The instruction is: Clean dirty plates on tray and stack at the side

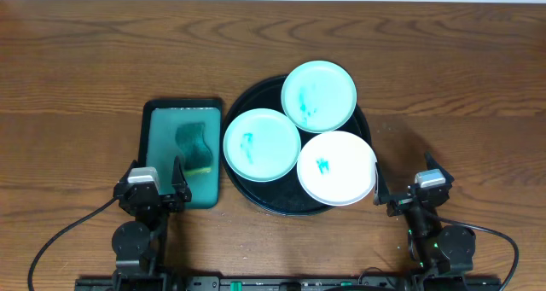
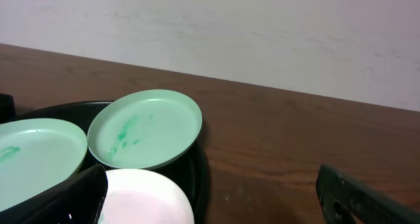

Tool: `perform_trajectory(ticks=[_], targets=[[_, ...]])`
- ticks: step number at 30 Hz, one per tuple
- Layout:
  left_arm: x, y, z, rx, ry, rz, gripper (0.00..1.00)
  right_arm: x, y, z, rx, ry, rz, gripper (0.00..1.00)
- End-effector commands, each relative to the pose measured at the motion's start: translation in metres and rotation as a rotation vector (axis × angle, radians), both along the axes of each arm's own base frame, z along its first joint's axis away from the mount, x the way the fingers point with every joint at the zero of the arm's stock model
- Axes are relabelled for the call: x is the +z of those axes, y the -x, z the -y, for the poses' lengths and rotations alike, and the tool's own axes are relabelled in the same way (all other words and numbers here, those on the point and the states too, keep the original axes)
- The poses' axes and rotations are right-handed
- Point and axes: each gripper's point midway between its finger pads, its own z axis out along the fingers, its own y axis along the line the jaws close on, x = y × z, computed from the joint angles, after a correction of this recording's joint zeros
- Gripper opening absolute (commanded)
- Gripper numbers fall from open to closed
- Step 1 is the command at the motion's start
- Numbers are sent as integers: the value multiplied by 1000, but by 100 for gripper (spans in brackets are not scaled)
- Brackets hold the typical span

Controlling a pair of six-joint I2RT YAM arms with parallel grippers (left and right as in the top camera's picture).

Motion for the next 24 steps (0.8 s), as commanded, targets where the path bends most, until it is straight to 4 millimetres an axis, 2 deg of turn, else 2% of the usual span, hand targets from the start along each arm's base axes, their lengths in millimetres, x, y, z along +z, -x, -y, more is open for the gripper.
perform_trajectory(ticks=[1, 24], targets=[[-16, 0, 2, -11, 2, -38, 83, -1, 0, -1, 3, 9, 1, 99], [-16, 0, 2, -11, 2, -38, 84, -1, 0, -1, 2, 9, 1, 99]])
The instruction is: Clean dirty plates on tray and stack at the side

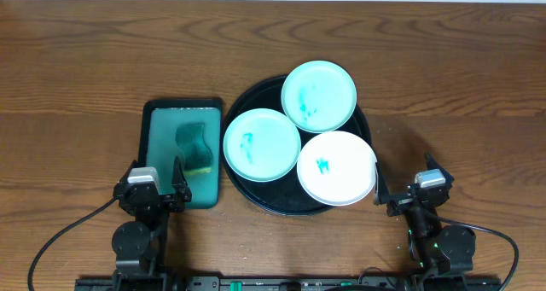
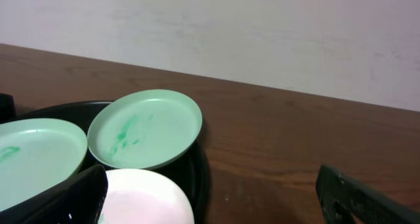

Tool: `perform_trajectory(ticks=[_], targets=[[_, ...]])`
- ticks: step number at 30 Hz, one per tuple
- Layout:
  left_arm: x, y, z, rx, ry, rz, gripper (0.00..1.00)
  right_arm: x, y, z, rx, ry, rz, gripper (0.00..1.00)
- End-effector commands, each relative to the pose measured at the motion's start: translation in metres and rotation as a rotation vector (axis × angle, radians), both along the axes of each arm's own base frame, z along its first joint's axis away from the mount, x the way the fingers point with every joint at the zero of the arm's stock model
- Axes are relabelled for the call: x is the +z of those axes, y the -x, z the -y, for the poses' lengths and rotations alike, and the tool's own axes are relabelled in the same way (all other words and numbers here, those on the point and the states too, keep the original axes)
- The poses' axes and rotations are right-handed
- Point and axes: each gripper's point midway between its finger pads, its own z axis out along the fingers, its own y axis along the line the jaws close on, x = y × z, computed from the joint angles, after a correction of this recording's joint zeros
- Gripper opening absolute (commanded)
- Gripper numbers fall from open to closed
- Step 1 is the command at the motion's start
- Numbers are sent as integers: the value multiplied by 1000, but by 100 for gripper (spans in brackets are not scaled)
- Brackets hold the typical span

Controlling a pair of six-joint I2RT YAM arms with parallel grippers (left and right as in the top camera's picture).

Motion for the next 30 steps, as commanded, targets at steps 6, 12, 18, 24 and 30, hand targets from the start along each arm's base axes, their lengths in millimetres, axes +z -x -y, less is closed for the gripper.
perform_trajectory(ticks=[6, 12, 18, 24, 30], targets=[[-16, 0, 2, -11, 2, -38, 83, -1, 0, -1, 2, 9, 1, 99], [-16, 0, 2, -11, 2, -37, 83, -1, 0, -1, 2, 9, 0, 99], [-16, 0, 2, -11, 1, -37, 83, -1, 0, -1, 2, 9, 0, 99], [-16, 0, 2, -11, 2, -38, 83, -1, 0, -1, 2, 9, 1, 99], [-18, 0, 3, 8, 127, -43, 83, -1, 0, -1, 2, 9, 1, 99]])
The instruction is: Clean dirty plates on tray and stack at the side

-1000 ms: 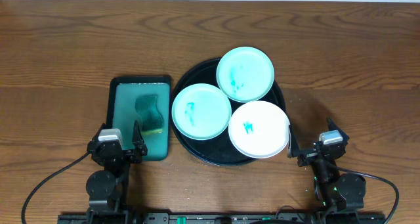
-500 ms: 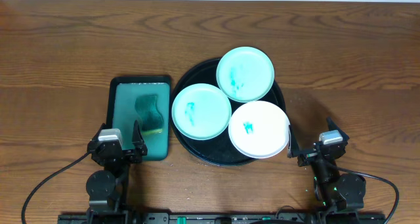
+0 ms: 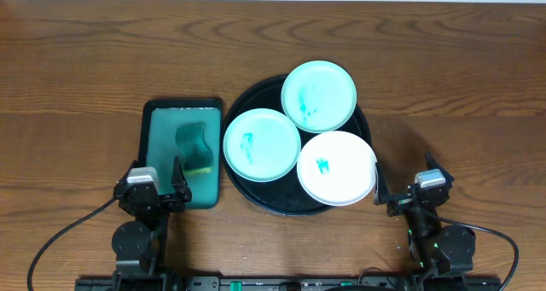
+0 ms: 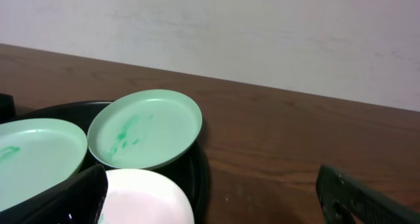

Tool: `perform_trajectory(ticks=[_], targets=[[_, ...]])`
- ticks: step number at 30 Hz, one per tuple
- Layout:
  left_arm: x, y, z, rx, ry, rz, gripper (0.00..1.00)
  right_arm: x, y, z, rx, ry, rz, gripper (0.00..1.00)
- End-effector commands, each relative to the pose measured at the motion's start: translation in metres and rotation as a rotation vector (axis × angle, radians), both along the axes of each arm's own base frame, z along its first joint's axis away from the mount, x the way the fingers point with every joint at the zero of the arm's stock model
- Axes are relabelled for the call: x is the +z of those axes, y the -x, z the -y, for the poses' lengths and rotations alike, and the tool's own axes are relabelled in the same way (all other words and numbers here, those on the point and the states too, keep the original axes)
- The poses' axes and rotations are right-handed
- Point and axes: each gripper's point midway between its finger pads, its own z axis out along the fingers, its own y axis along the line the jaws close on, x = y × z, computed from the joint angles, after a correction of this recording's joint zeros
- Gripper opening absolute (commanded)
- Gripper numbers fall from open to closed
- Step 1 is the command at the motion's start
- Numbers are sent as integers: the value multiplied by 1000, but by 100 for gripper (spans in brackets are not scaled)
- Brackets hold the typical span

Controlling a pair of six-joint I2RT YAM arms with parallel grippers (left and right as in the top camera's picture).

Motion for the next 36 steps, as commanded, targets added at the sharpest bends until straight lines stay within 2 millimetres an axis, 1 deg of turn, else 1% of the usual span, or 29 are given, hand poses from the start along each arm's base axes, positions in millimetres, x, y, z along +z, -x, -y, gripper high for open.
perform_trajectory(ticks=[1, 3, 5, 7, 10, 11, 14, 16, 17, 19, 22, 26, 27, 29, 31, 36], targets=[[-19, 0, 3, 12, 161, -53, 83, -1, 0, -1, 2, 9, 0, 99], [-17, 1, 3, 31, 249, -87, 83, -1, 0, -1, 2, 9, 1, 99], [-10, 2, 4, 35, 266, -116, 83, -1, 0, -1, 2, 9, 0, 99], [0, 0, 4, 39, 266, -148, 83, -1, 0, -1, 2, 9, 0, 99], [21, -9, 5, 53, 305, -200, 83, -1, 0, -1, 2, 9, 1, 99], [28, -13, 7, 45, 322, -222, 83, -1, 0, -1, 2, 9, 0, 99], [53, -31, 25, -42, 355, -310, 83, -1, 0, -1, 2, 9, 1, 99], [64, -42, 37, -91, 380, -409, 83, -1, 0, -1, 2, 9, 0, 99], [66, -46, 41, -102, 390, -462, 83, -1, 0, -1, 2, 9, 1, 99], [65, -50, 46, -104, 408, -594, 83, -1, 0, -1, 2, 9, 0, 99], [59, -48, 49, -76, 428, -797, 83, -1, 0, -1, 2, 9, 1, 99], [44, -34, 50, -25, 443, -1048, 83, -1, 0, -1, 2, 9, 0, 99], [34, -27, 49, -6, 446, -1131, 83, -1, 0, -1, 2, 9, 1, 99], [24, -21, 49, 10, 448, -1194, 83, -1, 0, -1, 2, 9, 1, 99], [17, -20, 49, 18, 449, -1230, 83, -1, 0, -1, 2, 9, 1, 99], [9, -21, 49, 26, 450, -1264, 83, -1, 1, -3, 14, 7, 0, 99]])
